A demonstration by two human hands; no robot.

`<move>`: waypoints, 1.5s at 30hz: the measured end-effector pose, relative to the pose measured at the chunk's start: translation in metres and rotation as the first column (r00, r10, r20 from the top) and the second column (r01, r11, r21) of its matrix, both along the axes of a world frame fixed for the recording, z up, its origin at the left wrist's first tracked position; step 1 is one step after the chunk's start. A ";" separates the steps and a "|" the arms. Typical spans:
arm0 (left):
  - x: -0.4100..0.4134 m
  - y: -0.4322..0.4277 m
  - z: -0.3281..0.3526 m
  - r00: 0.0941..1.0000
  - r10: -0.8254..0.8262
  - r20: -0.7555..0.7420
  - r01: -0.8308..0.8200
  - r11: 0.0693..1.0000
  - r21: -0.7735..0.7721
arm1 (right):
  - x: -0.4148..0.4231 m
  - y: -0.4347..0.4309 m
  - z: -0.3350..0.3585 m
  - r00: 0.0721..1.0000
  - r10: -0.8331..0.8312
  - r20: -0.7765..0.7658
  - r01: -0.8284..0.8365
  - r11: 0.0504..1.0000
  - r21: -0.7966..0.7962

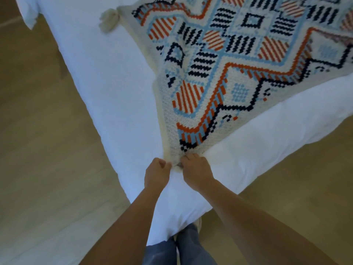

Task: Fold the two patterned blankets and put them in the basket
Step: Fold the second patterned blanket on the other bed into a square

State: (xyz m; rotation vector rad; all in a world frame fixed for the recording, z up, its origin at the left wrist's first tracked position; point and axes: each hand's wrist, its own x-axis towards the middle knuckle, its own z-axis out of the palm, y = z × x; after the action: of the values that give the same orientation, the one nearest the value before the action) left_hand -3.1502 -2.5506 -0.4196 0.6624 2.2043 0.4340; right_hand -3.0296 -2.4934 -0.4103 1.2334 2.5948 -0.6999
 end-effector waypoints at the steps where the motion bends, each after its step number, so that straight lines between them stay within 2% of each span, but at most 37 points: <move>1: -0.005 0.001 0.003 1.000 -0.012 0.002 0.012 1.000 -0.003 | -0.002 0.001 0.004 1.000 0.000 0.006 0.000 1.000 0.013; 5: -0.032 0.021 0.027 0.997 -0.068 -0.024 0.068 0.998 -0.004 | -0.015 0.015 0.026 0.997 -0.035 -0.074 0.041 0.995 0.089; 8: -0.062 0.052 0.052 0.981 -0.151 -0.120 0.153 0.988 0.008 | -0.035 0.036 0.041 0.994 -0.085 -0.063 0.089 0.993 0.071; 11: -0.100 0.090 0.071 0.926 -0.293 -0.239 0.300 0.954 -0.008 | -0.060 0.063 0.052 0.990 -0.118 -0.082 0.125 0.988 0.087; 14: -0.146 0.133 0.080 0.879 -0.352 -0.322 0.360 0.932 -0.036 | -0.092 0.096 0.058 0.975 -0.188 -0.122 0.200 0.976 0.088; 20: -0.237 0.241 0.065 0.833 -0.432 -0.346 0.450 0.893 -0.032 | -0.180 0.175 0.048 0.924 -0.353 -0.149 0.364 0.930 0.054; 22: -0.265 0.272 0.059 0.720 -0.542 -0.432 0.567 0.820 -0.084 | -0.213 0.198 0.042 0.906 -0.397 -0.143 0.407 0.912 0.048; 23: -0.278 0.288 0.056 0.606 -0.612 -0.508 0.648 0.750 -0.130 | -0.229 0.211 0.040 0.902 -0.410 -0.132 0.420 0.906 0.055; 25: -0.306 0.318 0.051 0.313 -0.713 -0.627 0.788 0.564 -0.247 | -0.257 0.235 0.034 0.895 -0.437 -0.092 0.444 0.893 0.071; 27: -0.332 0.348 0.043 0.123 -0.726 -0.677 0.844 0.435 -0.313 | -0.278 0.258 0.026 0.884 -0.467 -0.015 0.466 0.881 0.082; 30: -0.352 0.383 0.030 -0.030 -0.748 -0.663 0.856 0.323 -0.403 | -0.292 0.281 0.015 0.855 -0.508 0.105 0.498 0.860 0.110; 33: -0.360 0.410 0.016 -0.184 -0.755 -0.629 0.843 0.209 -0.496 | -0.299 0.291 0.008 0.852 -0.475 0.221 0.452 0.880 0.146; 35: -0.362 0.422 0.010 -0.250 -0.744 -0.619 0.847 0.142 -0.513 | -0.304 0.294 0.006 0.852 -0.452 0.263 0.429 0.892 0.141; 39: -0.373 0.439 0.004 -0.242 -0.779 -0.578 0.861 0.102 -0.499 | -0.308 0.300 0.007 0.852 -0.468 0.234 0.454 0.884 0.115; 42: -0.385 0.446 0.012 -0.146 -0.766 -0.626 0.924 0.120 -0.363 | -0.319 0.306 0.014 0.853 -0.516 0.081 0.509 0.856 0.093; 45: -0.413 0.453 0.030 -0.083 -0.748 -0.658 0.965 0.104 -0.240 | -0.344 0.305 0.019 0.891 -0.451 -0.052 0.451 0.893 -0.005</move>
State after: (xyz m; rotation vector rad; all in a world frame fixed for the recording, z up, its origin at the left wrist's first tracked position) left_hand -3.5631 -2.0976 -0.3901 2.6409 1.5698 -0.2893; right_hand -3.3734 -2.1888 -0.3917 1.8739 2.3608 -0.8059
